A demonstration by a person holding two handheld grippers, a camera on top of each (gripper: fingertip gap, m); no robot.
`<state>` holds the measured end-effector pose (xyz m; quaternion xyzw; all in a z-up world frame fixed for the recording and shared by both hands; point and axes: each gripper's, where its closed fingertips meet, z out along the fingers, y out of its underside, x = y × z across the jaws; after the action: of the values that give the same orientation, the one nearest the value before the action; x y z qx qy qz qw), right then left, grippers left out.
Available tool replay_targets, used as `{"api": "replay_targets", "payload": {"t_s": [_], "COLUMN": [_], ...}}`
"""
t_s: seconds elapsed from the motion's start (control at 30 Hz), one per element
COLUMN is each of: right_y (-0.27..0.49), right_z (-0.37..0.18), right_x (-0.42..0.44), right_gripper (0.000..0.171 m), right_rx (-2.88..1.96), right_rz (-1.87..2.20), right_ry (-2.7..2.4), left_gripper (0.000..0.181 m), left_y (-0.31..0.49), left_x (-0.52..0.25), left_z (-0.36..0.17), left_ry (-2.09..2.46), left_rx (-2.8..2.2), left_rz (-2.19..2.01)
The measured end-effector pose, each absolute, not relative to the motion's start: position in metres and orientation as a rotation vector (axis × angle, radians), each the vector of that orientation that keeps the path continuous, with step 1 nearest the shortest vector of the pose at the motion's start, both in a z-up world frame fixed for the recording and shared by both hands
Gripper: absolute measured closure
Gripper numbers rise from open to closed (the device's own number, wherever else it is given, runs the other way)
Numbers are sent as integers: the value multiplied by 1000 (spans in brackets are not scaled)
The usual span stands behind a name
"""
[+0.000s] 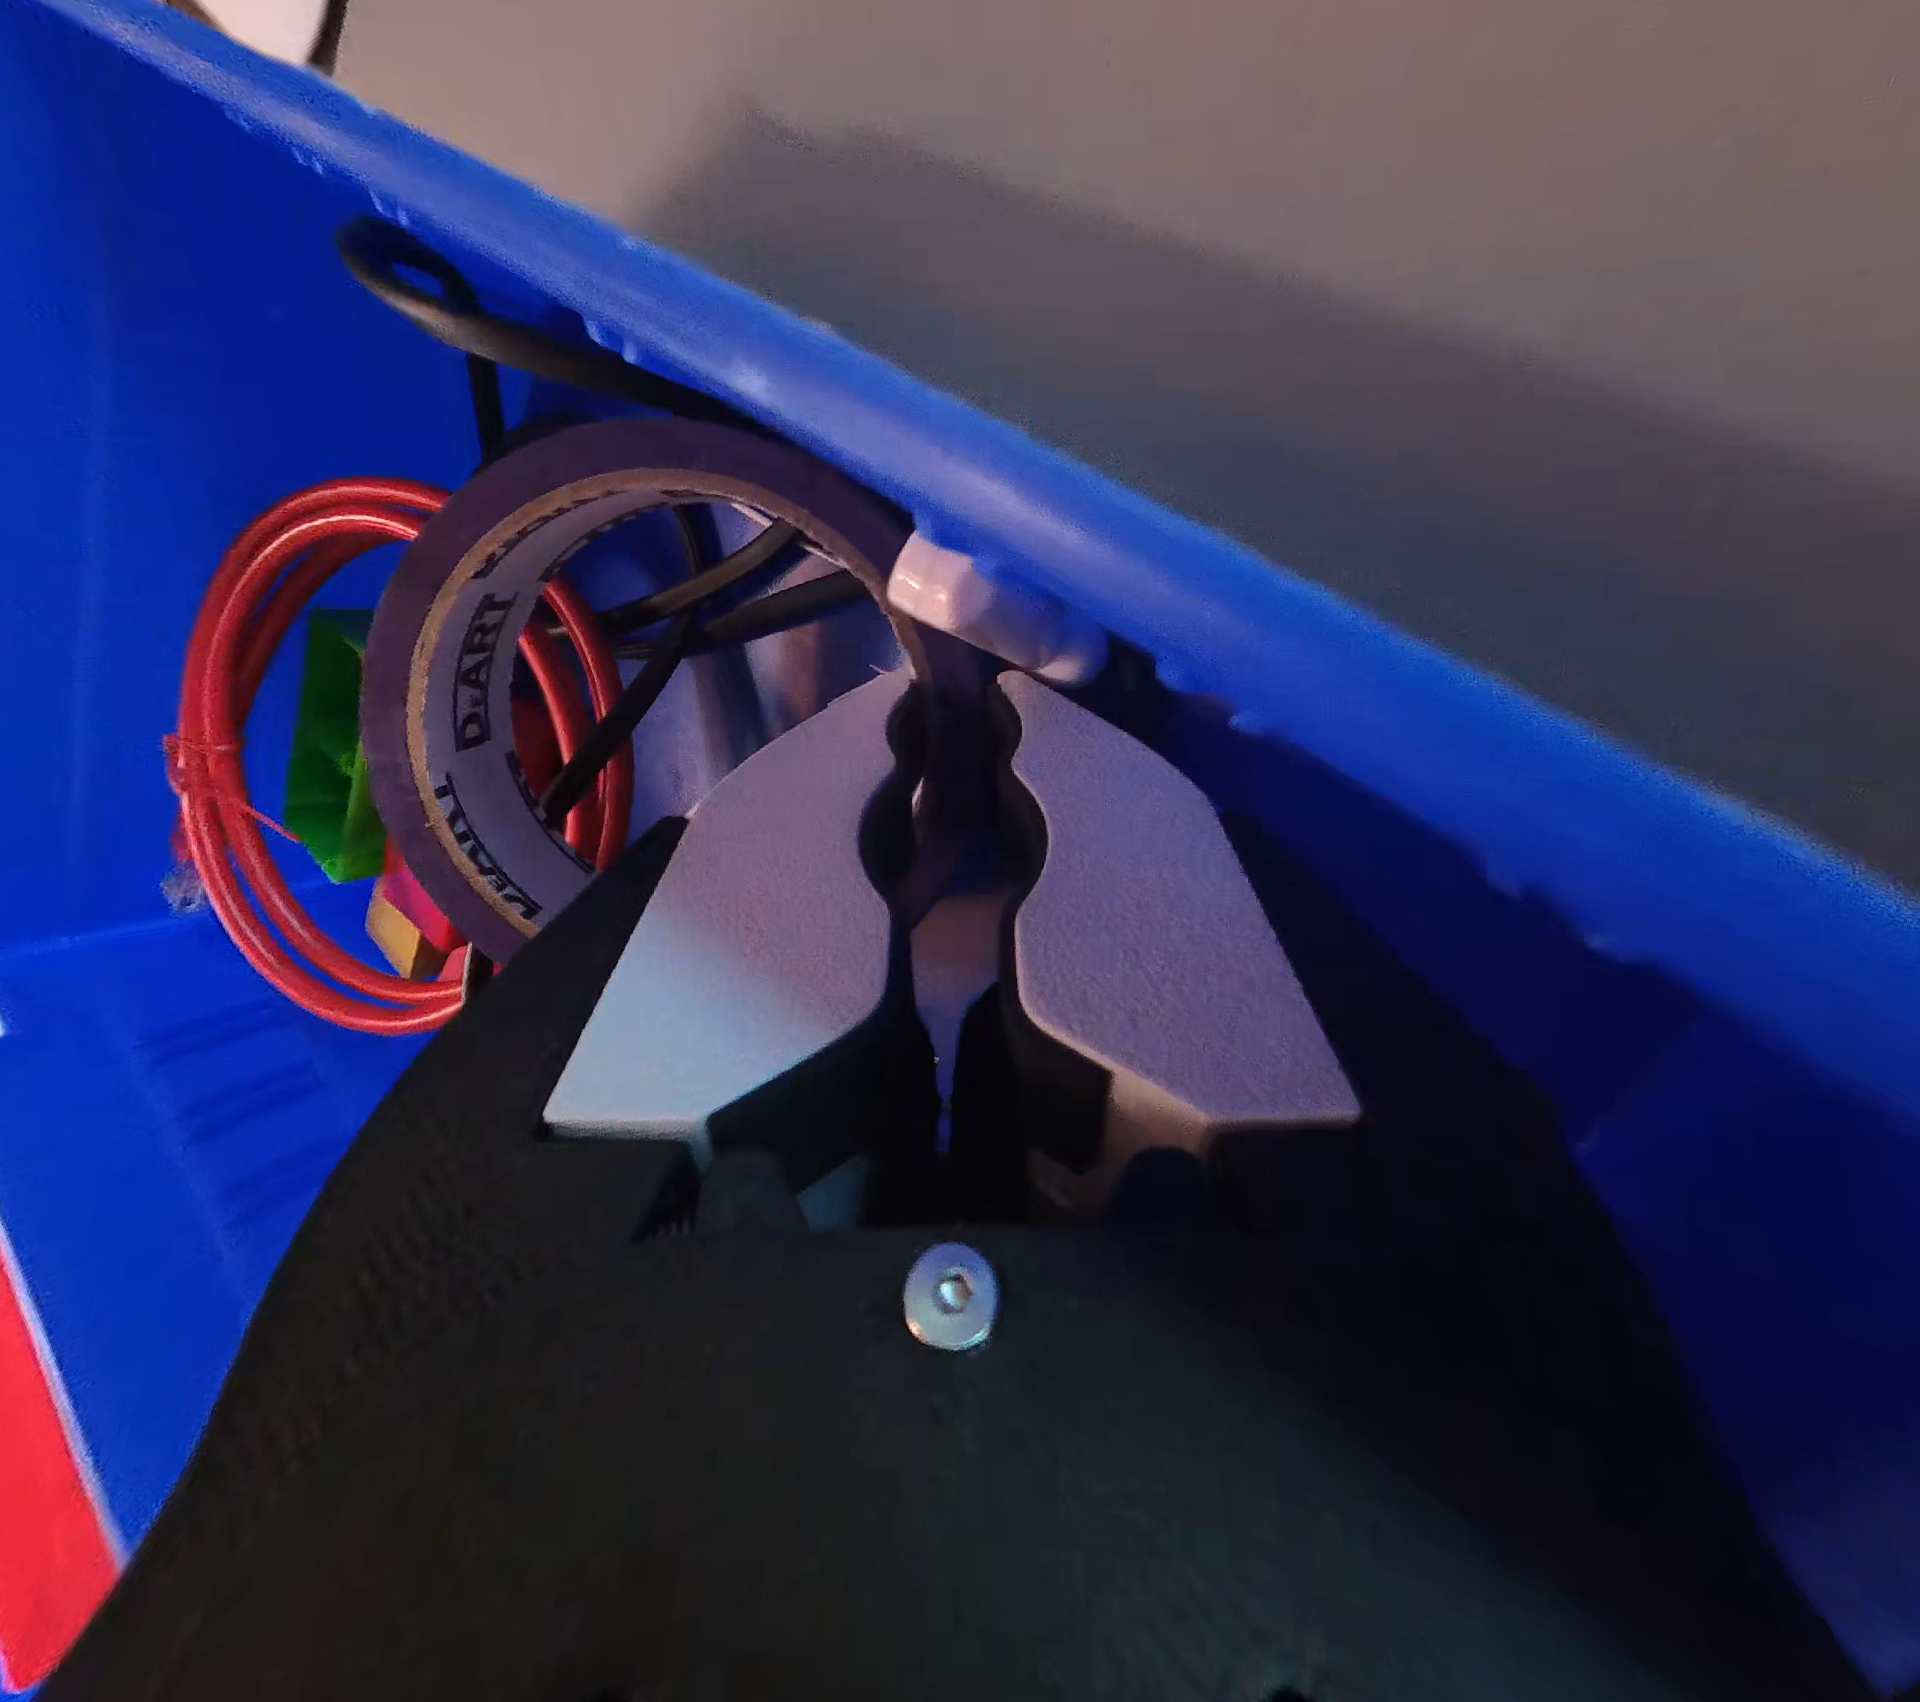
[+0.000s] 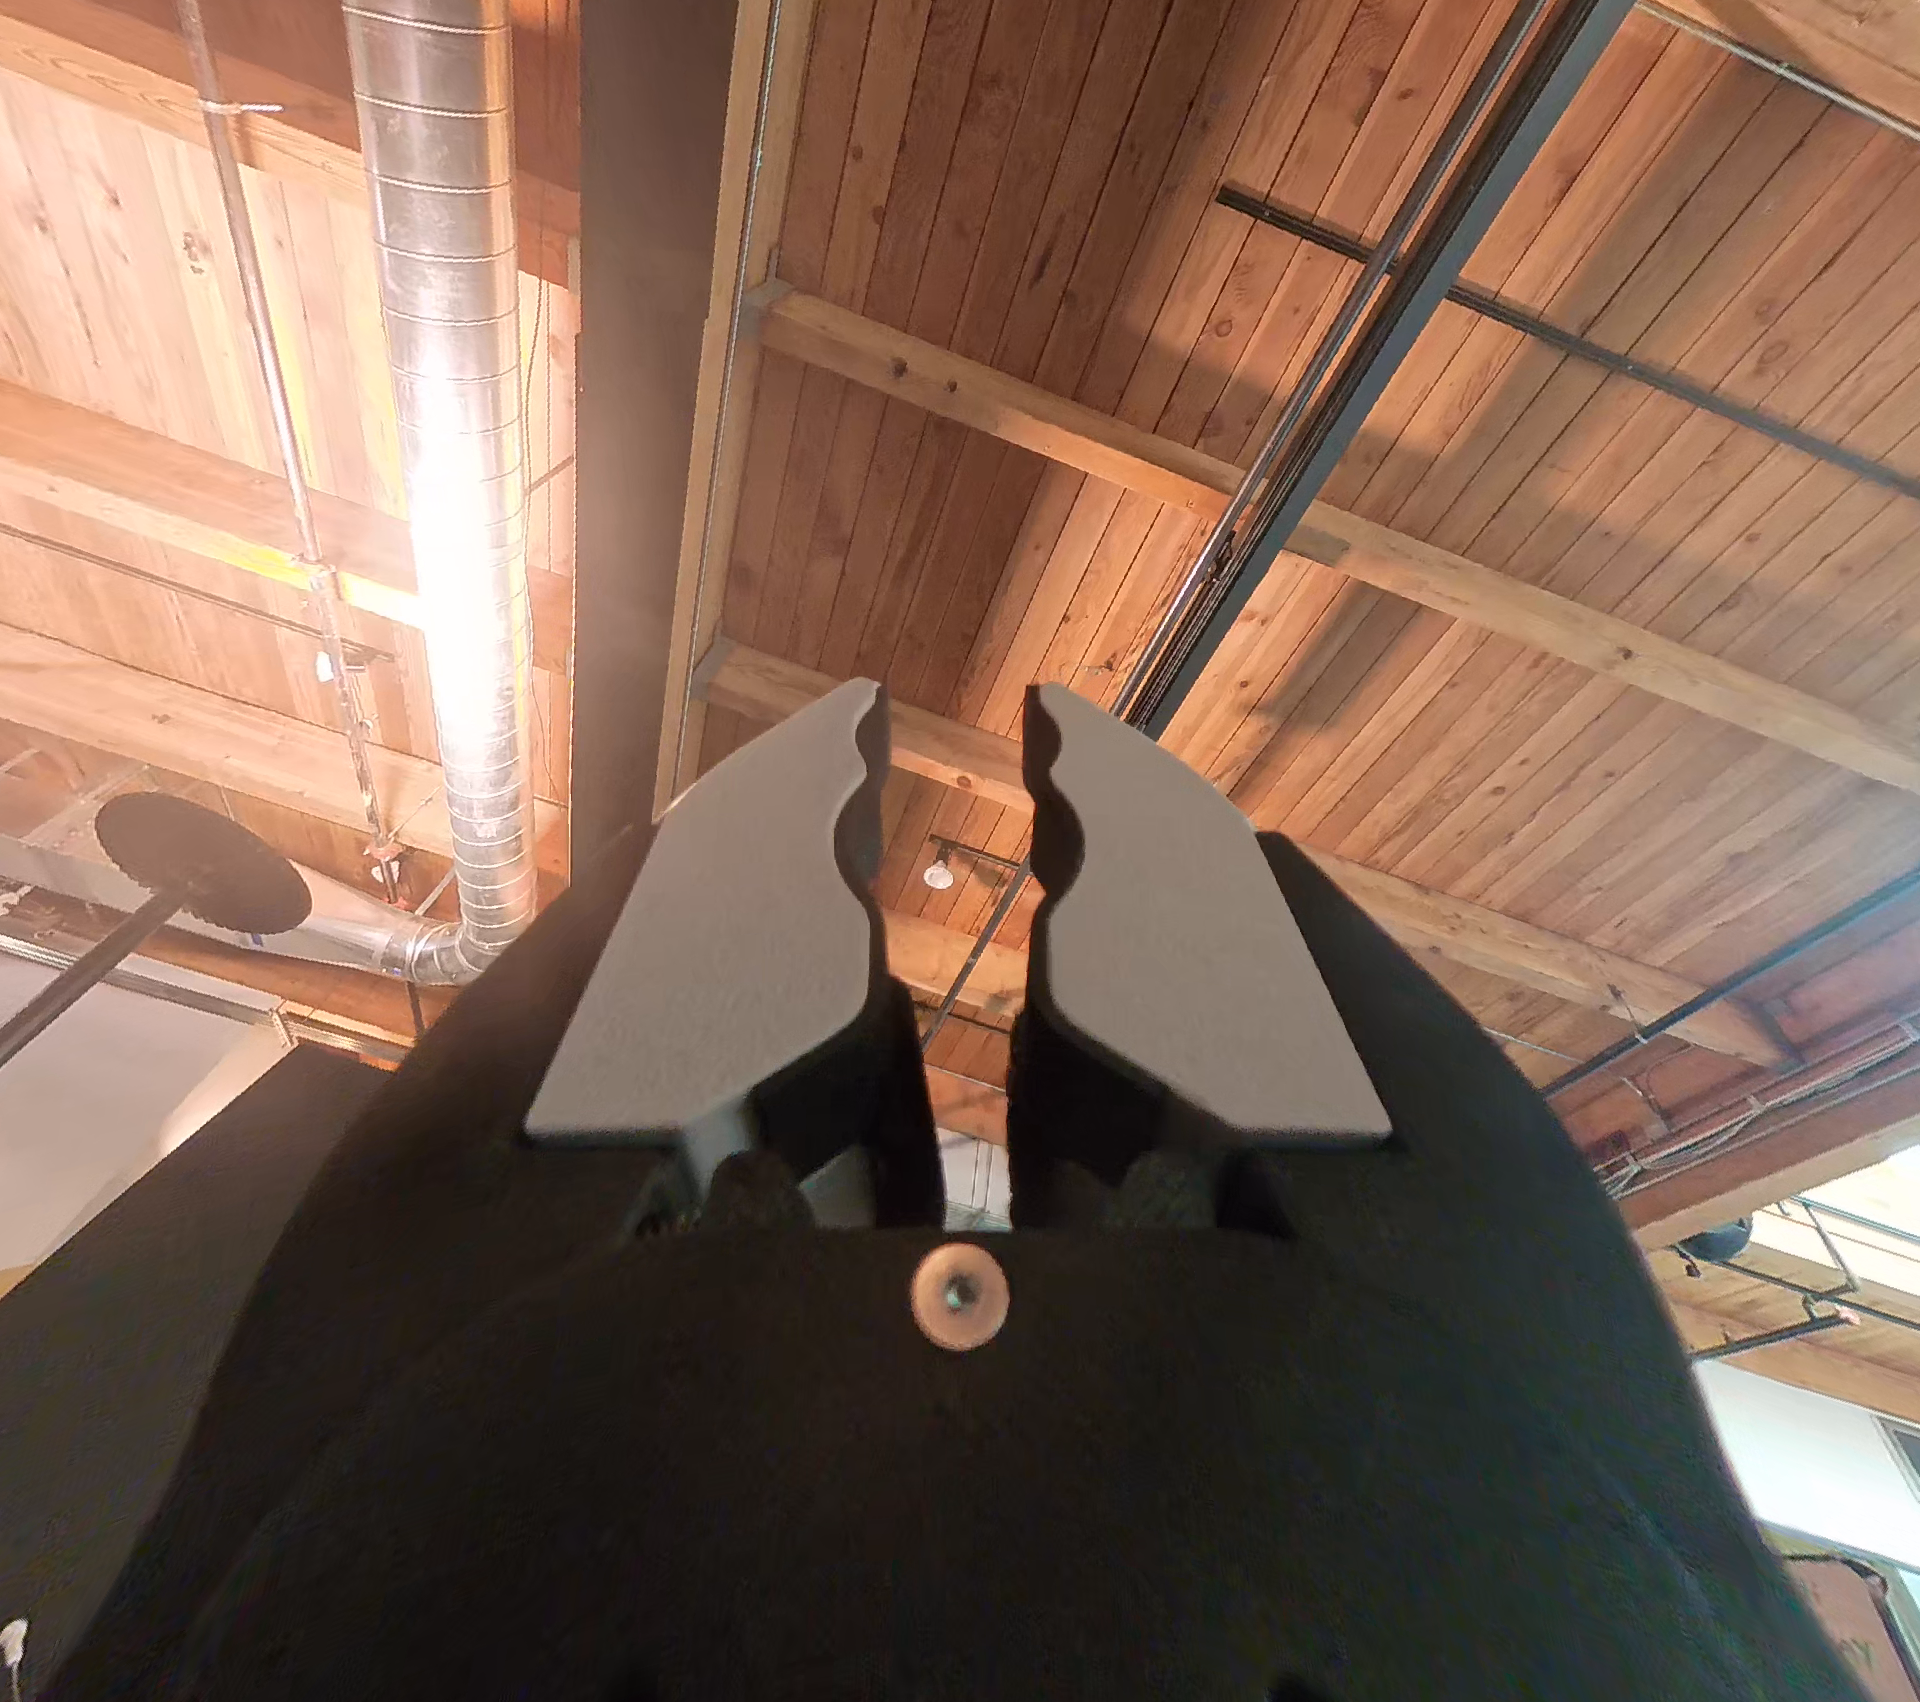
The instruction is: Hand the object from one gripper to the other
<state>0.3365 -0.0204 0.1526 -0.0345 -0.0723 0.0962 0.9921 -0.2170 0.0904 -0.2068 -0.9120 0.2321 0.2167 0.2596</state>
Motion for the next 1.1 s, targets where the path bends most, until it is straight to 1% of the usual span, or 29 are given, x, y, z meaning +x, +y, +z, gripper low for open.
{"api": "replay_targets", "payload": {"t_s": [0.1, 0.17, 0.33, 0.47, 0.6, 0.73, 0.87, 0.9, 0.93, 0.97, 1.03, 1.1], "right_y": [-16, -14, -11, -12, -3, 10, 0, -11, -29, -49, -78, -92], "right_z": [155, 156, 155, 155, 150, 137, 102, 89, 78, 71, 62, 55], "right_x": [336, 334, 323, 307, 269, 207, 129, 108, 91, 79, 62, 50], "right_gripper": [147, 147, 147, 148, 156, 157, 156, 153, 143, 137, 130, 133], "right_rx": [-85, -92, -112, -126, -216, -407, -701, -797, -849, -860, -861, -870], "right_rz": [221, 239, 246, 263, 399, 649, 1070, 1230, 1409, 1579, 1799, 1862], "right_ry": [-149, -158, -174, -201, -328, -544, -832, -922, -1022, -1113, -1197, -1224], "left_gripper": [171, 171, 171, 171, 171, 172, 172, 172, 171, 171, 171, 171], "left_y": [90, 86, 81, 76, 49, -2, -49, -60, -69, -78, -89, -95], "left_x": [-206, -210, -230, -222, -166, -99, -36, -20, -5, 8, 32, 49], "left_z": [-206, -198, -154, -100, -25, 35, 63, 65, 65, 62, 50, 37], "left_ry": [673, 626, 434, 330, 310, 402, 574, 640, 711, 780, 913, 1011], "left_rx": [-2466, -2461, -2305, -2041, -1647, -1298, -1087, -1049, -1007, -965, -911, -898], "left_rz": [583, 553, 490, 338, -76, -442, -663, -688, -690, -675, -639, -615]}}
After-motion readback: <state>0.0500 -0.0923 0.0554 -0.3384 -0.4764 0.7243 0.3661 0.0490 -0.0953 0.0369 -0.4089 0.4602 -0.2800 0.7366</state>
